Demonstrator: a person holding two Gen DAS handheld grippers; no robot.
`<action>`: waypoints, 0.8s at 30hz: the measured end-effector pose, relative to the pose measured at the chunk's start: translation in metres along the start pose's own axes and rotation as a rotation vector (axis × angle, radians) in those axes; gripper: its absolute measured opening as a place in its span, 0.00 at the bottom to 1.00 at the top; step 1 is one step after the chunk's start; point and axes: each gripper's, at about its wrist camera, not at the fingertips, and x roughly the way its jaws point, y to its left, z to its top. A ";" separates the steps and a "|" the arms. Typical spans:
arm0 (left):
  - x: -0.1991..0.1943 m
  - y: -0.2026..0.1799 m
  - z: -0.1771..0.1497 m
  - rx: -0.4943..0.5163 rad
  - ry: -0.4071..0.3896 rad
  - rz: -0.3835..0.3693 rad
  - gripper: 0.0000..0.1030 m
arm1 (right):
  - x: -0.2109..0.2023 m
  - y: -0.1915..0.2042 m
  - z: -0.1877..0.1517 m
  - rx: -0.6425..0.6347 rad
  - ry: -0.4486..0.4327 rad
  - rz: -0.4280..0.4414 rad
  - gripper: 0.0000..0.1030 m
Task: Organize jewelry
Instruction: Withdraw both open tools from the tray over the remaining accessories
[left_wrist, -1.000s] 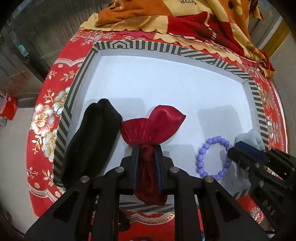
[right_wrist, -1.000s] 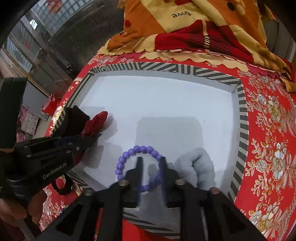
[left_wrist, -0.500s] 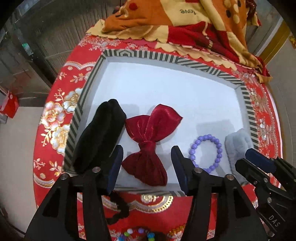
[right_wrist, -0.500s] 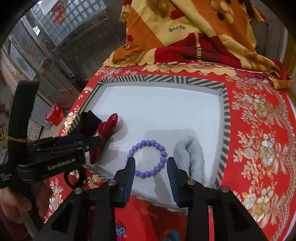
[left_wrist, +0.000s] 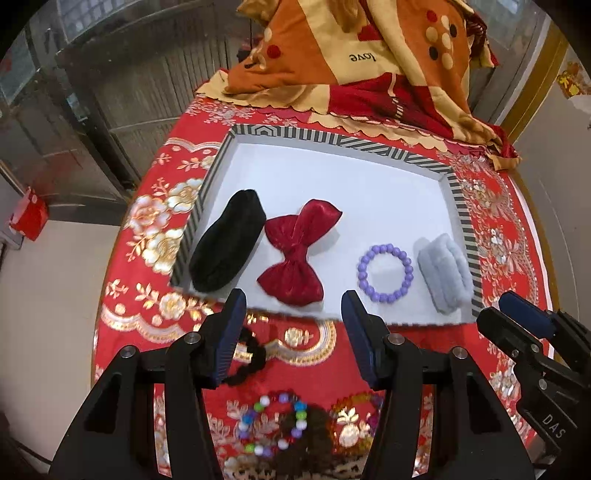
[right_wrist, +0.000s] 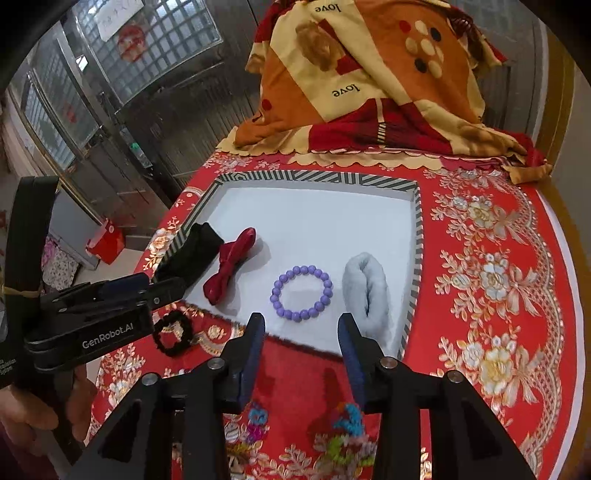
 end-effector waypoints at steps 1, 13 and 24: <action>-0.003 0.000 -0.003 -0.001 -0.003 0.002 0.52 | -0.003 0.001 -0.003 -0.001 0.000 0.000 0.38; -0.041 0.002 -0.044 -0.036 -0.040 0.033 0.52 | -0.028 0.010 -0.034 -0.030 0.005 0.010 0.39; -0.063 -0.001 -0.076 -0.081 -0.057 0.049 0.52 | -0.048 0.013 -0.057 -0.058 0.009 0.022 0.39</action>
